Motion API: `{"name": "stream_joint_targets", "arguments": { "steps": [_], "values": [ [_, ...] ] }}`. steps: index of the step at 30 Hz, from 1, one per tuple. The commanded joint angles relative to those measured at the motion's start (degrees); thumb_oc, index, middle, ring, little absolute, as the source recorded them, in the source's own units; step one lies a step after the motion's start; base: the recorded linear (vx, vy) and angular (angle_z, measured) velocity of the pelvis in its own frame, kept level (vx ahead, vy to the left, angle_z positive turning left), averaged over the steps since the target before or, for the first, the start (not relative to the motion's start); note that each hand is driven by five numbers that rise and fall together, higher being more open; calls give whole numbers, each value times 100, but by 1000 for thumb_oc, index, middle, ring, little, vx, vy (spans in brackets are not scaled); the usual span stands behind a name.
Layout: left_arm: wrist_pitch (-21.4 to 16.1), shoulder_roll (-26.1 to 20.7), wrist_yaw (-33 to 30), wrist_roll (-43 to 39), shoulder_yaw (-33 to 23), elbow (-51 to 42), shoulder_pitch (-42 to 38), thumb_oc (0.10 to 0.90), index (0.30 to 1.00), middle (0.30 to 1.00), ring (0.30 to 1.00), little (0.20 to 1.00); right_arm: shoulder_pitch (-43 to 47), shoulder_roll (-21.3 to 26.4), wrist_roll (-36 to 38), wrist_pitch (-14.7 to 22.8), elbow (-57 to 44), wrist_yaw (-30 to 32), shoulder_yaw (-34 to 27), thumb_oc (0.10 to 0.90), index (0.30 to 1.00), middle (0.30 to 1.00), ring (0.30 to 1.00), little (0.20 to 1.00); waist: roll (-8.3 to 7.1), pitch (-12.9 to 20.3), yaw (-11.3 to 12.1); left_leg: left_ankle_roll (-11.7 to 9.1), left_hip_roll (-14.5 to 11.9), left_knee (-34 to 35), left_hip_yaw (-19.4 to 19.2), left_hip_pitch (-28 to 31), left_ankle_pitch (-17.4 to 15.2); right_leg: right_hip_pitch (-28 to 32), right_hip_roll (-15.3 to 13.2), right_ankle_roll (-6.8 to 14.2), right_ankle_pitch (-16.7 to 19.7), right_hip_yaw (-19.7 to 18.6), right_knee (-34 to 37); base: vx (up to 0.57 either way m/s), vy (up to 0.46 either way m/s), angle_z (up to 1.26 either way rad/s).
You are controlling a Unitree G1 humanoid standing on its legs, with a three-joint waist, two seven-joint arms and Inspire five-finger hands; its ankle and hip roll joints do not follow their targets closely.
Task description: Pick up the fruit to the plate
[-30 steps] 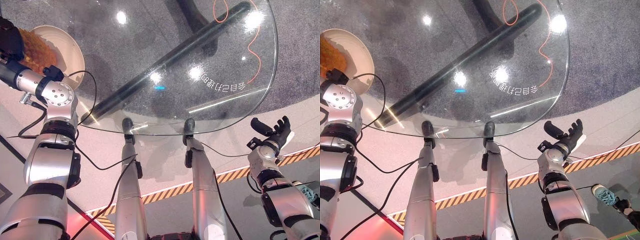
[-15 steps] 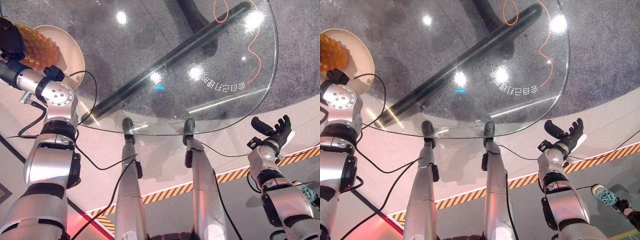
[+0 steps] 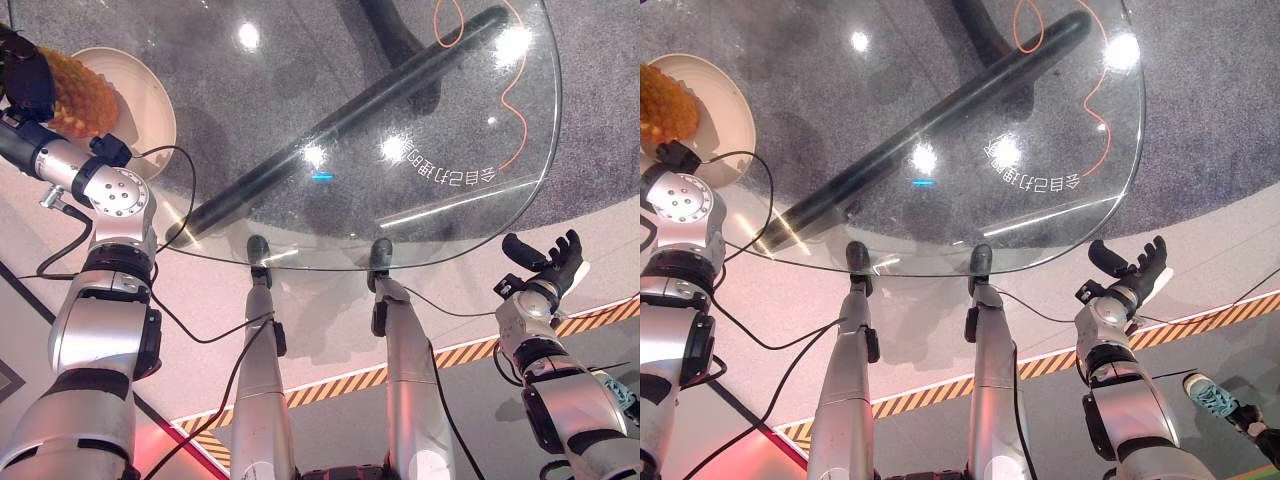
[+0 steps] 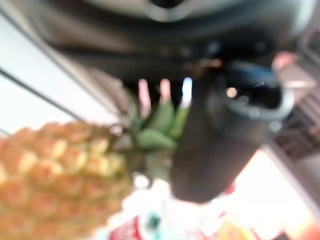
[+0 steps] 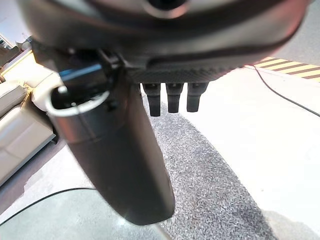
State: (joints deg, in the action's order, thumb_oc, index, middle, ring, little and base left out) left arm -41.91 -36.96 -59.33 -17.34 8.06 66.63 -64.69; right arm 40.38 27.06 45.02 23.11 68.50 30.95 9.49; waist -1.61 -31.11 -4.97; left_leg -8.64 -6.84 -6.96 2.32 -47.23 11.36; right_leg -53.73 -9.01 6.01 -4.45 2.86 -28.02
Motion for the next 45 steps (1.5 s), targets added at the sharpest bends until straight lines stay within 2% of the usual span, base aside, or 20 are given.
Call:
{"name": "stream_joint_targets", "arguments": {
  "steps": [1, 7, 25, 26, 33, 36, 45],
  "values": [
    [-647, -439, -133, -103, -314, -154, -273, 679, 796, 796, 796, 779, -105, 92, -85, 404, 98, 203, 52, 800, 900, 900, 900, 900, -245, 131, 97, 193, 327, -831, -96, 19, -907, 736, 461, -79, 449, 41, 1306, 0, 0, 0],
    [-656, -395, -105, -101, -324, -194, -250, 742, 851, 851, 851, 842, -116, 68, -107, 400, 54, 214, 43, 800, 900, 900, 900, 900, -262, 131, 116, 193, 317, -881, -104, 17, -930, 750, 451, -78, 407, 64, 1245, 0, 0, 0],
    [-788, -297, -22, 87, -381, -396, 17, 756, 862, 862, 862, 856, -118, 41, -140, 418, 27, 261, 22, 800, 900, 900, 900, 900, -282, 131, 213, 200, 330, -973, -63, -2, -967, 751, 459, -86, 343, 115, 1116, 0, 0, 0],
    [-803, -285, -20, 112, -380, -411, 34, 800, 900, 900, 900, 900, -118, 39, -132, 426, 39, 249, 21, 800, 900, 900, 900, 900, -282, 131, 217, 200, 328, -970, -65, 5, -969, 757, 456, -86, 343, 117, 1117, 0, 0, 0],
    [-784, -185, -5, 300, -365, -675, 352, 800, 900, 900, 900, 900, -245, -6, -108, 492, -30, 301, 5, 800, 900, 900, 900, 900, -270, 131, 276, 208, 346, -1039, -71, 109, -1070, 870, 438, -81, 277, 139, 1067, 0, 0, 0],
    [-791, -152, 17, 338, -383, -747, 432, 800, 900, 900, 900, 900, -250, -7, -118, 508, -37, 303, -20, 800, 900, 900, 900, 900, -264, 131, 286, 212, 356, -1017, -79, 110, -1006, 880, 417, -80, 343, 157, 1100, -10, -1, 1],
    [-857, 66, 283, 351, -468, -1131, 1035, 800, 900, 900, 900, 900, -461, -78, -131, 527, -169, 378, -138, 800, 900, 900, 900, 900, -253, 131, 380, 221, 393, -1039, -91, 446, -1113, 1218, 373, -57, 285, 195, 1085, -5, -9, 1]
  ]
}}
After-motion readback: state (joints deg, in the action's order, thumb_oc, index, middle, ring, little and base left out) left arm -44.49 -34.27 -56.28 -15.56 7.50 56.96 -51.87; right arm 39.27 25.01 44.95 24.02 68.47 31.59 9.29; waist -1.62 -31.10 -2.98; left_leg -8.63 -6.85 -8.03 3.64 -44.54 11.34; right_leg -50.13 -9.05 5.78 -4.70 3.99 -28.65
